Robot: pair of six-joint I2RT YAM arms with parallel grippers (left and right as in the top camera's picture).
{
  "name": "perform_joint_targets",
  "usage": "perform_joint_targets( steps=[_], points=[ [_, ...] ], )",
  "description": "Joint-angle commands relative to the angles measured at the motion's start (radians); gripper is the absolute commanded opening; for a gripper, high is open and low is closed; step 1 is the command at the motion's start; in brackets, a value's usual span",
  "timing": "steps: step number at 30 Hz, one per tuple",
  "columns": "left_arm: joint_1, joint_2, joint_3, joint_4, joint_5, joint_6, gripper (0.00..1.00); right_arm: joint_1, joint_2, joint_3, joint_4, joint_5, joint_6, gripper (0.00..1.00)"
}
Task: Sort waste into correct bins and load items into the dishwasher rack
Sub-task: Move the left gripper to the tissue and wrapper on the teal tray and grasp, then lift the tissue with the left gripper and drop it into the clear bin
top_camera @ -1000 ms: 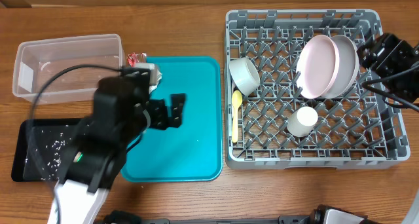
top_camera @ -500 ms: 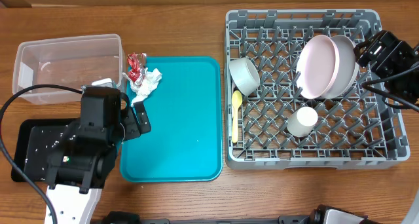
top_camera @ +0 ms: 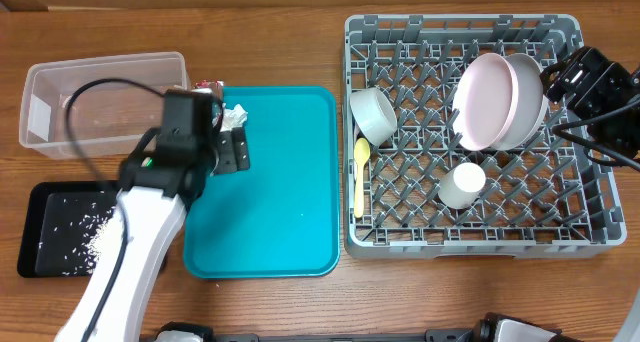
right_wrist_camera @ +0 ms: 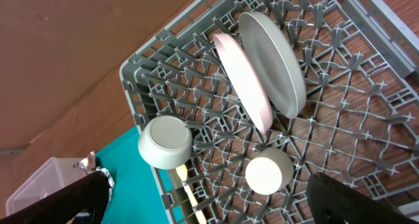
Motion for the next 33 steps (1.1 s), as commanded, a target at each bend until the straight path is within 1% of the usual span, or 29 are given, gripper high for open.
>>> perform_joint_targets(
  steps=[1, 3, 9, 15, 17, 18, 19, 24, 27, 28, 29, 30, 33],
  points=[
    [-0.017, 0.133, 0.009, 0.066, 0.019, 0.032, 0.91, -0.003, -0.014, 0.006, -0.005, 0.007, -0.003, 1.0],
    [-0.023, 0.2, 0.009, 0.121, 0.014, 0.033, 0.87, -0.003, -0.014, 0.006, -0.011, 0.007, -0.003, 1.0],
    [-0.025, 0.363, 0.009, 0.241, -0.005, 0.032, 0.89, -0.003, -0.012, 0.006, -0.016, 0.007, -0.003, 1.0],
    [-0.025, 0.483, 0.009, 0.334, -0.045, 0.016, 0.87, -0.003, -0.012, 0.006, -0.022, 0.007, -0.003, 1.0],
    [-0.024, 0.506, 0.009, 0.349, -0.048, 0.017, 0.8, -0.003, -0.012, 0.006, -0.023, 0.007, -0.003, 1.0],
    [-0.024, 0.513, 0.009, 0.354, -0.055, 0.016, 0.72, -0.003, -0.012, 0.006, -0.023, 0.007, -0.003, 1.0],
    [-0.024, 0.518, 0.009, 0.356, -0.063, 0.013, 0.68, -0.003, -0.012, 0.006, -0.023, 0.007, -0.003, 1.0],
    [-0.024, 0.52, 0.012, 0.365, -0.09, 0.013, 0.56, -0.003, -0.012, 0.006, -0.023, 0.007, -0.003, 1.0],
    [-0.024, 0.515, 0.021, 0.35, -0.077, 0.013, 0.21, -0.003, -0.012, 0.006, -0.023, 0.008, -0.003, 1.0],
    [-0.026, 0.508, 0.028, 0.332, -0.055, 0.013, 0.12, -0.003, -0.012, 0.006, -0.023, 0.007, -0.003, 1.0],
    [-0.027, 0.499, 0.035, 0.315, -0.031, 0.013, 0.07, -0.003, -0.012, 0.006, -0.024, 0.007, -0.003, 1.0],
    [-0.031, 0.487, 0.046, 0.293, -0.009, 0.013, 0.04, -0.003, -0.012, 0.006, -0.024, 0.007, -0.003, 1.0],
    [-0.048, 0.431, 0.095, 0.184, 0.022, -0.001, 0.04, -0.003, -0.012, 0.006, -0.024, 0.007, -0.003, 1.0]
  ],
)
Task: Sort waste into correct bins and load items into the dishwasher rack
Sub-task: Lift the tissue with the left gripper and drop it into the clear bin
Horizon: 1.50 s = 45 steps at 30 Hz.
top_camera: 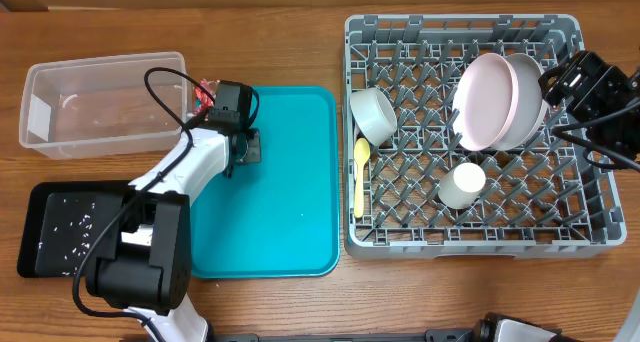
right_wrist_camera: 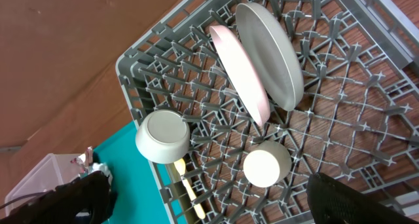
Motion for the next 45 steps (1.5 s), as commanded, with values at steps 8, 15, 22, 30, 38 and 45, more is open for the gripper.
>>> perform_joint_targets(
  steps=[8, 15, 22, 30, 38, 45],
  points=[
    [-0.071, -0.284, 0.149, -0.181, -0.02, -0.006, 0.04, -0.003, -0.012, 0.006, -0.008, 0.008, -0.003, 1.0],
    [-0.057, -0.188, 0.137, -0.109, -0.083, 0.014, 0.34, -0.003, -0.012, 0.006, -0.009, 0.008, -0.003, 1.0],
    [-0.051, 0.014, 0.137, 0.014, -0.139, 0.016, 0.71, -0.003, -0.012, 0.006, -0.016, 0.008, -0.003, 1.0],
    [-0.023, 0.104, 0.137, 0.086, -0.205, 0.016, 0.75, -0.003, -0.012, 0.006, -0.017, 0.008, -0.003, 1.0],
    [-0.005, 0.166, 0.137, 0.096, -0.13, 0.016, 0.34, -0.003, -0.012, 0.006, -0.017, 0.008, -0.003, 1.0],
    [-0.01, 0.116, 0.169, 0.006, 0.008, 0.016, 0.04, -0.003, -0.012, 0.006, -0.02, 0.008, -0.003, 1.0]
  ],
)
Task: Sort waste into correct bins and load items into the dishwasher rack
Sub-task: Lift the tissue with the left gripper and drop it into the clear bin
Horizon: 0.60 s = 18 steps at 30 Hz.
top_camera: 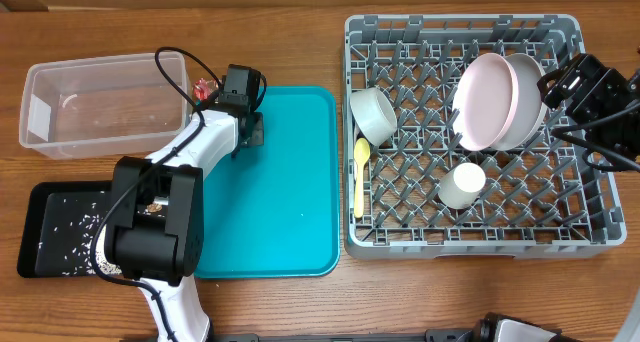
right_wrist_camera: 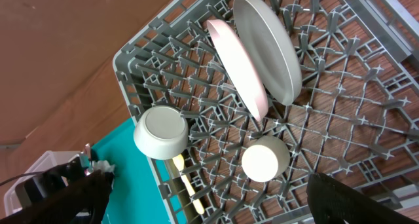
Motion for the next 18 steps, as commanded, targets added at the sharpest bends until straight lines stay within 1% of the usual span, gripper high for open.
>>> perform_joint_targets(
  steps=[1, 5, 8, 11, 14, 18],
  points=[
    [-0.004, -0.058, 0.039, -0.074, 0.119, -0.006, 0.04, -0.003, -0.012, 0.006, -0.002, 0.008, -0.003, 1.0],
    [-0.004, -0.161, 0.102, -0.223, 0.149, -0.01, 0.04, -0.003, -0.012, 0.006, -0.002, 0.008, -0.003, 1.0],
    [-0.002, -0.245, 0.126, -0.278, 0.116, -0.005, 0.04, -0.003, -0.012, 0.006, -0.002, 0.008, -0.003, 1.0],
    [0.018, -0.314, 0.126, -0.272, 0.031, -0.002, 0.04, -0.003, -0.012, 0.006, -0.003, 0.008, -0.003, 1.0],
    [0.057, -0.336, 0.126, -0.228, -0.023, 0.041, 0.04, -0.003, -0.012, 0.006, -0.002, 0.008, -0.003, 1.0],
    [0.142, -0.322, 0.125, -0.174, 0.02, 0.051, 0.04, -0.003, -0.012, 0.006, -0.005, 0.008, -0.003, 1.0]
  ],
)
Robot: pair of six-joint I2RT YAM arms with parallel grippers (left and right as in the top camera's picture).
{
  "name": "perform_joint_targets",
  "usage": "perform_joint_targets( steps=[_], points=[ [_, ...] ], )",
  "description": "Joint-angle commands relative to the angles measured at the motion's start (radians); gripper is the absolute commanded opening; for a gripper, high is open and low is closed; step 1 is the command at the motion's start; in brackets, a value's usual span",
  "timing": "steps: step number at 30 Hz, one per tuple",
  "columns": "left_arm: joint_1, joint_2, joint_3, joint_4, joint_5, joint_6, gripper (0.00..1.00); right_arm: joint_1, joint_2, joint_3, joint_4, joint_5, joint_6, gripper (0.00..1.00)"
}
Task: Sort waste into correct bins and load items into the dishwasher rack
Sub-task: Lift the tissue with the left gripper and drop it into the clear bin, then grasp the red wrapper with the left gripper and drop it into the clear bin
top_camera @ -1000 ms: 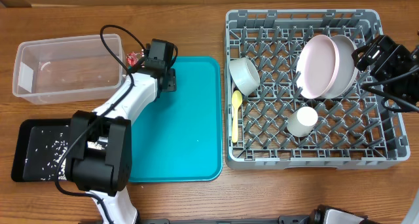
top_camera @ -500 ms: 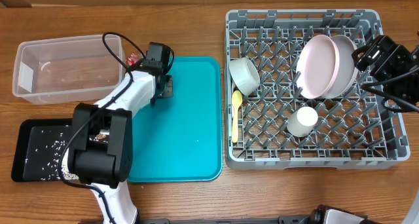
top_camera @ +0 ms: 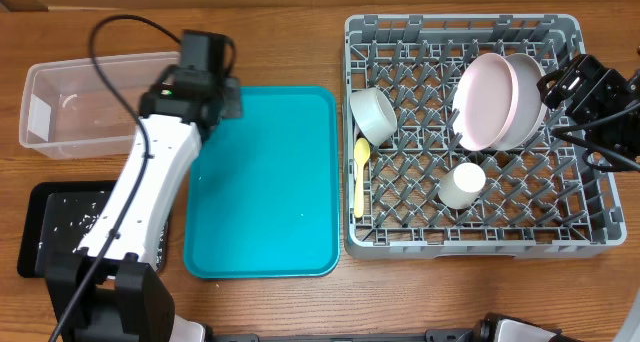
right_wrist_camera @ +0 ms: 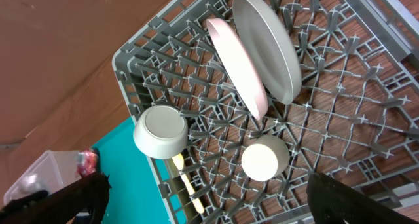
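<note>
My left gripper [top_camera: 212,82] hangs over the right end of the clear bin [top_camera: 90,102]; its fingers are hidden under the wrist, so its state does not show. A red wrapper [right_wrist_camera: 87,162] shows at that bin's end in the right wrist view; whether it is held is unclear. The teal tray [top_camera: 265,182] lies bare. In the grey rack [top_camera: 460,232] stand a pink plate [top_camera: 485,100], a grey plate [top_camera: 527,92], a grey bowl [top_camera: 373,114], a white cup [top_camera: 464,185] and a yellow spoon [top_camera: 361,172]. My right gripper [right_wrist_camera: 209,207] is open above the rack's right edge.
A black bin [top_camera: 45,232] scattered with white crumbs sits at the front left, partly under my left arm. The left arm's cable loops over the clear bin. Wooden table surrounds the tray and rack.
My left gripper was at the tray's top-left corner beside the wrapper; now it is over the clear bin's right end. No waste shows at that corner. The right arm has not moved.
My left gripper was first over the tray's top-left corner, by a foil ball and a red wrapper. It stayed near that corner at the two later moments with the arm in new poses. Now it is over the clear bin and the tray lies bare. The right gripper stayed open.
</note>
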Motion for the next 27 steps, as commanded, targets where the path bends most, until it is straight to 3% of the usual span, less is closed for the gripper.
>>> perform_joint_targets(
  steps=[1, 6, 8, 9, 10, 13, 19, 27],
  points=[
    [0.083, 0.027, 0.005, 0.02, 0.023, 0.028, 0.04, -0.003, -0.012, 0.006, -0.002, 0.008, -0.003, 1.0],
    [0.205, 0.07, 0.005, 0.083, 0.06, 0.027, 0.05, -0.003, -0.012, 0.006, -0.002, 0.008, -0.003, 1.0],
    [0.237, 0.079, 0.005, 0.104, 0.11, 0.037, 0.45, -0.003, -0.012, 0.006, -0.001, 0.008, -0.003, 1.0],
    [0.249, 0.079, 0.005, 0.108, 0.155, 0.063, 0.57, -0.003, -0.012, 0.006, -0.001, 0.008, -0.003, 1.0],
    [0.253, 0.077, 0.007, 0.106, 0.182, 0.085, 0.64, -0.003, -0.012, 0.006, -0.001, 0.008, -0.003, 1.0],
    [0.227, 0.059, 0.031, 0.049, 0.233, 0.135, 0.71, -0.003, -0.012, 0.006, 0.0, 0.008, -0.003, 1.0],
    [0.073, 0.063, 0.027, -0.041, 0.167, 0.185, 0.73, -0.003, -0.012, 0.006, -0.001, 0.008, -0.003, 1.0],
    [-0.018, 0.231, 0.008, 0.024, 0.061, 0.167, 0.73, -0.003, -0.012, 0.006, -0.001, 0.008, -0.003, 1.0]
  ],
)
